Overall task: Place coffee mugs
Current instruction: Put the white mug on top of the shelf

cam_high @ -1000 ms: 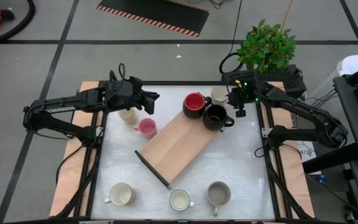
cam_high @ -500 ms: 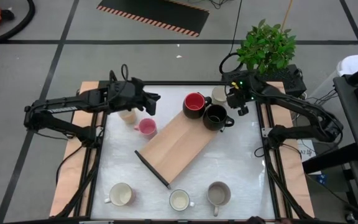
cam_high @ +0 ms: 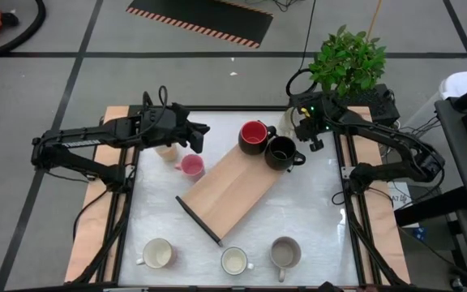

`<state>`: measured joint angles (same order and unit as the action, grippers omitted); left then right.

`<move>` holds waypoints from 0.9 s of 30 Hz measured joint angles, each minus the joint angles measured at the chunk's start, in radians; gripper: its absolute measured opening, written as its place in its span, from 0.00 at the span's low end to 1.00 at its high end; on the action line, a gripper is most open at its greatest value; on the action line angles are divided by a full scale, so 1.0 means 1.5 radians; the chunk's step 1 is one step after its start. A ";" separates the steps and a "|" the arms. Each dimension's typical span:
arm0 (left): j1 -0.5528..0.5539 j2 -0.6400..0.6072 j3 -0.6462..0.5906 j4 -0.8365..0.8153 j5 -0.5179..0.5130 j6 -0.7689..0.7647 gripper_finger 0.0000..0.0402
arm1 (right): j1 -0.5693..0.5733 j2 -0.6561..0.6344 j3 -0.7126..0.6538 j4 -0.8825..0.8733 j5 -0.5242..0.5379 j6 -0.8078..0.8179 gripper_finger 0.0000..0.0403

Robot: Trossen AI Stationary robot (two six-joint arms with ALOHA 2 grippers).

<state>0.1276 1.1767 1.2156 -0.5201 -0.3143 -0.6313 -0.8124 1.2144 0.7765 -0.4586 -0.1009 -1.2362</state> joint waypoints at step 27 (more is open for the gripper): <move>0.000 0.000 0.000 -0.001 0.000 0.150 0.19 | 0.231 -0.337 0.045 -0.300 0.180 0.567 0.02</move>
<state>0.1276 1.1767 1.2156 -0.5213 -0.3138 -0.4061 -0.4655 0.7095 0.8443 -0.9091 0.1688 -0.3853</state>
